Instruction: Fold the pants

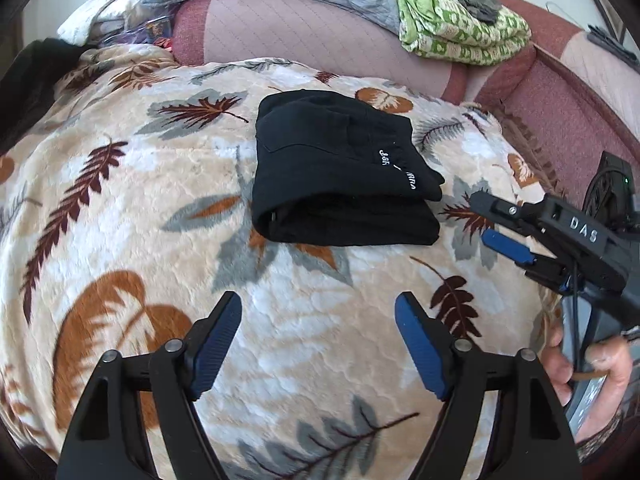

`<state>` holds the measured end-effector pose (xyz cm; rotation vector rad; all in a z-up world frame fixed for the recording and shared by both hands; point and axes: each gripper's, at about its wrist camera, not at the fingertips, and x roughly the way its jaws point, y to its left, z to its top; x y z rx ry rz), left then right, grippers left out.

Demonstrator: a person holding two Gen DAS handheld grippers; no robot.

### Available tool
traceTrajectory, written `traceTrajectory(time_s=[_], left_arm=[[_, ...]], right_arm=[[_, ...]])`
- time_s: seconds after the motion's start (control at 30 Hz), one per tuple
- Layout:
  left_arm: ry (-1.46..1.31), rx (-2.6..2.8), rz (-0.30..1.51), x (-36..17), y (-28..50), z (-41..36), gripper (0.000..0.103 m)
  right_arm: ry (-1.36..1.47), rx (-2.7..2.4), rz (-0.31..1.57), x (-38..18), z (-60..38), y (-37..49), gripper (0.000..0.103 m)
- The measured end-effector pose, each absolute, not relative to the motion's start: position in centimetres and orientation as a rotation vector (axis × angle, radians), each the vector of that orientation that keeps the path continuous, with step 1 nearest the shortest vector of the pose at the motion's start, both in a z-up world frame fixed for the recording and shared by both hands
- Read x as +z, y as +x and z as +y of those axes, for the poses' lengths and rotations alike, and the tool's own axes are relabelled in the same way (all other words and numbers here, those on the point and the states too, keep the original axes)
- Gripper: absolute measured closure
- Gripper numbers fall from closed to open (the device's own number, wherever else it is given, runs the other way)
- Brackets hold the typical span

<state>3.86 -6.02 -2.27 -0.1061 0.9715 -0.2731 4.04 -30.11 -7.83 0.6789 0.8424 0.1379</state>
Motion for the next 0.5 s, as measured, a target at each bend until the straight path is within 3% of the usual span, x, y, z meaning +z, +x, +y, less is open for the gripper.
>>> traceTrajectory(time_s=[0.23,0.5], left_arm=[[-0.123,-0.176,0.918,-1.7,1.8,-5.6,0.019],[-0.068,-0.099,0.876,-0.7,1.1,-5.7,0.016]], right_arm=[[0.54,0.081,0.836,-6.5,-28.1,2.6,0.03],[0.398,-0.015,0.816,-7.7,-26.1,-2.6,0.023]])
